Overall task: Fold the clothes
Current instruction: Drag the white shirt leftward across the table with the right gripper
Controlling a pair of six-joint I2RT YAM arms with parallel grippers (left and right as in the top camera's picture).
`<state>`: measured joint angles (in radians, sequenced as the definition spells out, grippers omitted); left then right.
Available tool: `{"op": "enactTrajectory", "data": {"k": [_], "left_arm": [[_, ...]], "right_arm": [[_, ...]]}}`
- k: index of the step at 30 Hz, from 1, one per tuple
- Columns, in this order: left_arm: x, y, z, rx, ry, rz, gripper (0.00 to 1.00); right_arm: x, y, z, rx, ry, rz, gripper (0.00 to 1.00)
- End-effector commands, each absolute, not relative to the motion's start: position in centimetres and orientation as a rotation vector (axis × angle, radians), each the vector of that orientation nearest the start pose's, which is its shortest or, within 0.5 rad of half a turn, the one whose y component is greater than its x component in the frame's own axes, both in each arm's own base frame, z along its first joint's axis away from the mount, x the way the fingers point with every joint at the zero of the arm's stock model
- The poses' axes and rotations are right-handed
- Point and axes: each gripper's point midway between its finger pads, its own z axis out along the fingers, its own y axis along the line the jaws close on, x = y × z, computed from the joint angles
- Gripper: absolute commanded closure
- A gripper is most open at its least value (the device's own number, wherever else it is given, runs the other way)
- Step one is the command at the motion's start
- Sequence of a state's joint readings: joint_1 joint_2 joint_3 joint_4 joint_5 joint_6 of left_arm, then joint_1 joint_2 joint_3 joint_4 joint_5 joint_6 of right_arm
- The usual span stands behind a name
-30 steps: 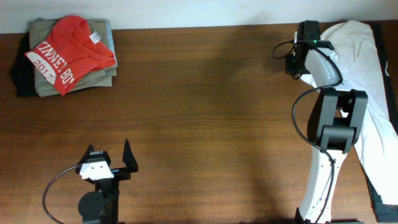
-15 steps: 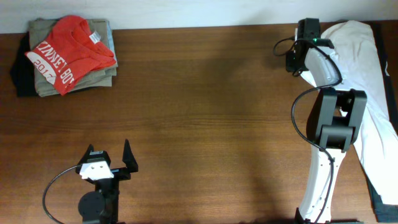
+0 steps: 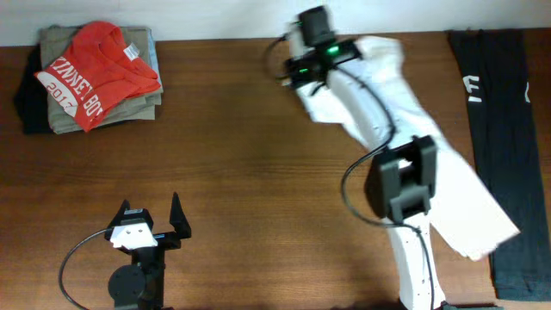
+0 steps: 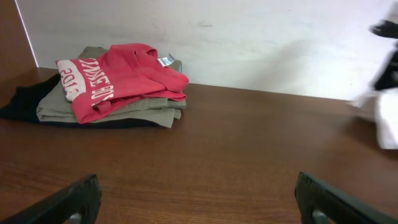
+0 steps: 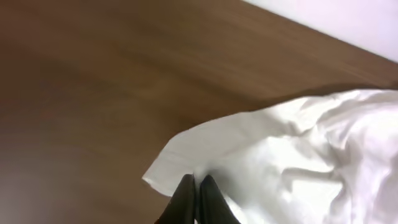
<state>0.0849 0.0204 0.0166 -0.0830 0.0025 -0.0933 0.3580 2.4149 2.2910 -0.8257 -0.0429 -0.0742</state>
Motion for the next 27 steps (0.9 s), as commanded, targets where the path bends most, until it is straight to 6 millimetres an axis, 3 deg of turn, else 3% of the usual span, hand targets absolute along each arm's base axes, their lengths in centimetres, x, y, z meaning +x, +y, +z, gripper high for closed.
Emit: {"op": "enactTrajectory", "data": {"k": [1, 3, 5, 6, 7, 9, 10, 11, 13, 14, 16, 17, 19, 21, 23, 25, 27], "left_arm": [[24.5, 2.1, 15.4, -0.136, 1.653, 0.007, 0.01], [24.5, 2.1, 15.4, -0.136, 1.653, 0.007, 0.01], [24.5, 2.1, 15.4, -0.136, 1.653, 0.007, 0.01], [24.5, 2.1, 15.4, -0.136, 1.653, 0.007, 0.01], [24.5, 2.1, 15.4, -0.136, 1.653, 0.007, 0.01], [24.5, 2.1, 15.4, -0.136, 1.653, 0.007, 0.01], [24.5, 2.1, 15.4, -0.136, 1.653, 0.007, 0.01], [24.5, 2.1, 15.4, -0.136, 1.653, 0.007, 0.01], [24.5, 2.1, 15.4, -0.136, 1.653, 0.007, 0.01], [24.5, 2.1, 15.4, -0.136, 1.653, 0.007, 0.01], [24.5, 2.1, 15.4, -0.136, 1.653, 0.007, 0.01], [24.5, 2.1, 15.4, -0.136, 1.653, 0.007, 0.01], [24.5, 2.1, 15.4, -0.136, 1.653, 0.007, 0.01], [24.5, 2.1, 15.4, -0.136, 1.653, 0.007, 0.01], [24.5, 2.1, 15.4, -0.136, 1.653, 0.007, 0.01], [24.5, 2.2, 15.4, -0.138, 1.653, 0.010, 0.01], [24.5, 2.0, 15.5, -0.135, 1.652, -0.006, 0.01]], "right_arm": [[50.6, 36.2, 17.0, -0.812, 2.287, 0.547, 0.96], [44.5, 44.4, 17.4, -0.987, 2.203, 0.614, 0.96], [40.9, 48.2, 17.3, -1.071, 2.165, 0.621, 0.96], [39.6, 49.3, 17.2, -1.094, 2.154, 0.593, 0.86], [39.6, 49.4, 17.1, -1.081, 2.151, 0.535, 0.72], [41.3, 48.1, 18.2, -1.030, 2.149, 0.510, 0.52], [42.2, 47.2, 19.0, -1.004, 2.150, 0.502, 0.48], [43.9, 45.1, 20.6, -0.953, 2.161, 0.480, 0.46], [47.3, 39.2, 23.3, -0.770, 2.229, 0.366, 0.28], [49.3, 34.1, 24.7, -0.666, 2.279, 0.290, 0.01], [50.1, 26.3, 24.7, -0.553, 2.427, 0.218, 0.01], [49.7, 23.6, 23.8, -0.519, 2.507, 0.195, 0.01], [47.3, 16.5, 20.7, -0.413, 2.765, 0.124, 0.01], [46.5, 14.0, 19.3, -0.348, 2.863, 0.124, 0.01], [45.7, 10.0, 17.4, 0.145, 2.991, 0.124, 0.02], [44.4, 8.3, 16.7, 0.549, 3.025, 0.110, 0.01], [43.6, 8.8, 18.3, 0.514, 3.009, 0.116, 0.03]]}}
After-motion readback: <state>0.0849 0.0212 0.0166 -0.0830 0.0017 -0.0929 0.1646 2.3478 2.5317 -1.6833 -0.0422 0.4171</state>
